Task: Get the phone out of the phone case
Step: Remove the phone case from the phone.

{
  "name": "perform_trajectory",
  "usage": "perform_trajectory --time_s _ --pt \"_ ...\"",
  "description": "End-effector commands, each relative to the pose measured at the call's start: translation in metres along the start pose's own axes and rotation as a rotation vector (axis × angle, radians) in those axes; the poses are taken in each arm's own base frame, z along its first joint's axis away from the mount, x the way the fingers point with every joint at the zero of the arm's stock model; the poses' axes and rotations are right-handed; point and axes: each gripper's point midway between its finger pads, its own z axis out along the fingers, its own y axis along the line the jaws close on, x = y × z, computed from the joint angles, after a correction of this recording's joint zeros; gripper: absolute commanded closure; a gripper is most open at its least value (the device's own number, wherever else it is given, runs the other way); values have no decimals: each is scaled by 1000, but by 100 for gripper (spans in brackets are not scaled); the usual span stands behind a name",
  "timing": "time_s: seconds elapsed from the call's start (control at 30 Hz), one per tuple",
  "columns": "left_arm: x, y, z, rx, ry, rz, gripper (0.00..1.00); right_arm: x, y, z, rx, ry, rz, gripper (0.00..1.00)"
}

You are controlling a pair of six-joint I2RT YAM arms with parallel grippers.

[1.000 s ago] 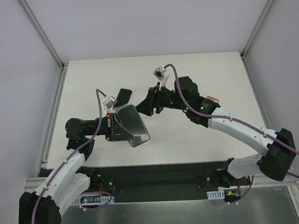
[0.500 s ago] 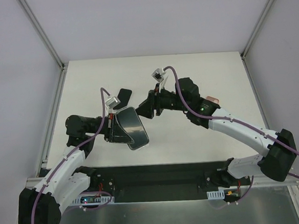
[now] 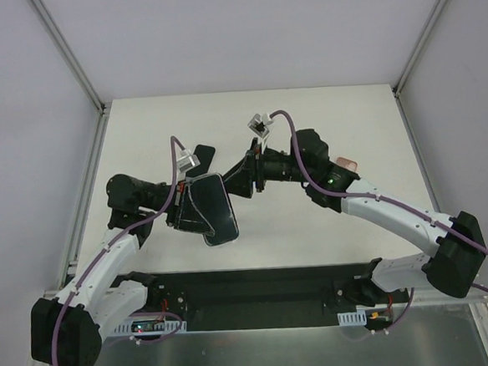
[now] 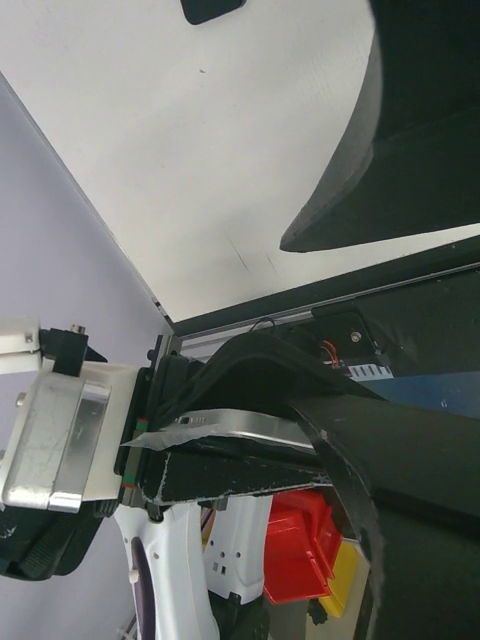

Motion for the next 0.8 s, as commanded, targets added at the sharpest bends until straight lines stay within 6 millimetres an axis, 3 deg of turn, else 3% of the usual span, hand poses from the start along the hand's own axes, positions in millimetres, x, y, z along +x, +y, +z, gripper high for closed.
perform_trajectory --time_s 0.0,0.17,0.33,0.43,0.67,0.77 --pt "-61 -32 5 -16 -167 397 100 124 48 -10 -269 446 113 39" --pt "-64 -23 5 -20 -166 362 100 128 61 -8 -313 487 87 39" --pt "-75 -20 5 -33 -203 334 100 131 55 -2 -264 490 101 44" --pt "-78 -16 5 -44 -218 309 100 130 48 2 -219 478 114 54" --pt "-89 -5 4 -67 -244 267 100 132 25 5 -83 465 164 98" --pt "-98 -1 3 -90 -264 238 100 134 4 3 39 448 182 98"
